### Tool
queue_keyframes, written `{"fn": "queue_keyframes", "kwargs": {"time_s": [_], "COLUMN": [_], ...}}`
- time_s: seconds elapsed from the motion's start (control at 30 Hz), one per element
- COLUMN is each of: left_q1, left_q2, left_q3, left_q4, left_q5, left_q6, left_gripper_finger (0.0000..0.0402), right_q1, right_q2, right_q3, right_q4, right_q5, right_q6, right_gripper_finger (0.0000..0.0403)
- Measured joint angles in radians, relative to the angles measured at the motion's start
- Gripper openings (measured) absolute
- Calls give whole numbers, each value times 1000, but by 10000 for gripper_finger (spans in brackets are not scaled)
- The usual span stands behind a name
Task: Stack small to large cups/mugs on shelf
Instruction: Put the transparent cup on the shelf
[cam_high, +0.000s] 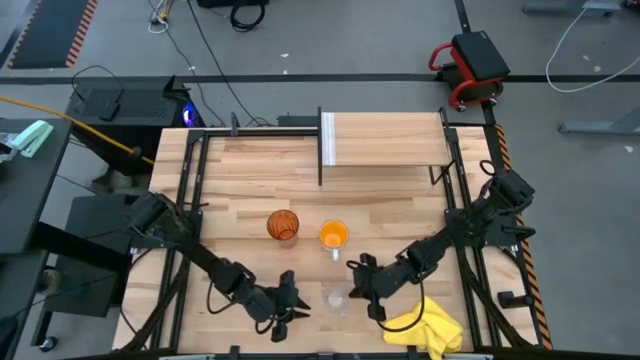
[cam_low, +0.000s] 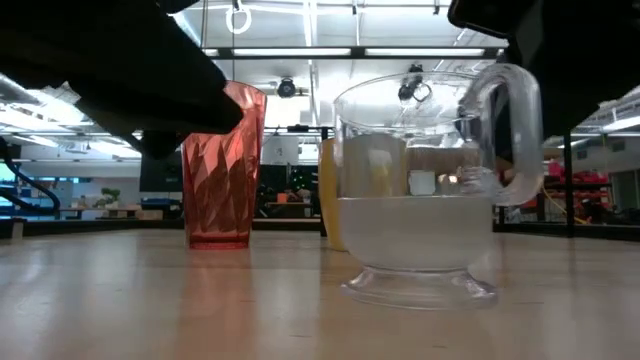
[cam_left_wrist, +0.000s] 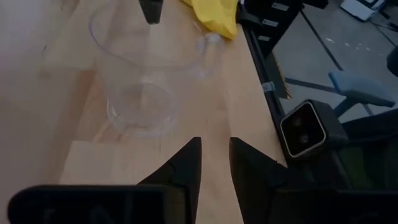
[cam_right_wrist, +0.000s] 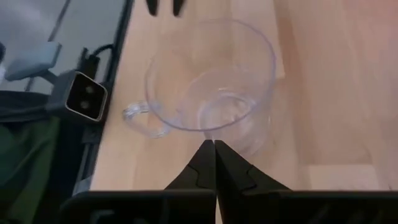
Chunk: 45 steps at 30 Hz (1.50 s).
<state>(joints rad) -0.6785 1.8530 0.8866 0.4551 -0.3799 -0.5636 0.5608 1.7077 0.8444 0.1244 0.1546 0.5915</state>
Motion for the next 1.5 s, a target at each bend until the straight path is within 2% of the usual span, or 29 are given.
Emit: {"fn": "queue_keyframes", "kwargs": {"time_s": [0.4, 0.67, 0.9, 1.17, 1.4, 1.5], "left_q1": [26, 25, 68, 93, 94, 112], "left_q2": [0, 0, 0, -23, -112, -155], "left_q3": [0, 0, -1, -2, -1, 60], "left_q4": [25, 24, 25, 17, -45, -240], "left_q5": [-11, -11, -11, 36, 36, 43], "left_q6": [0, -8, -9, -9, -21, -73], "left_gripper_finger": [93, 94, 89, 87, 78, 78], "right_q1": [-51, -38, -29, -50, -50, -50], "right_q2": [0, 0, 0, 0, 0, 0], "right_q3": [0, 0, 0, 0, 0, 0], "right_q4": [32, 18, -49, -53, -52, -53], "right_q5": [-7, -8, -8, -7, -6, 12], "right_q6": [-71, -30, -8, -10, -9, -9], "right_gripper_finger": [1, 12, 23, 20, 21, 21]}}
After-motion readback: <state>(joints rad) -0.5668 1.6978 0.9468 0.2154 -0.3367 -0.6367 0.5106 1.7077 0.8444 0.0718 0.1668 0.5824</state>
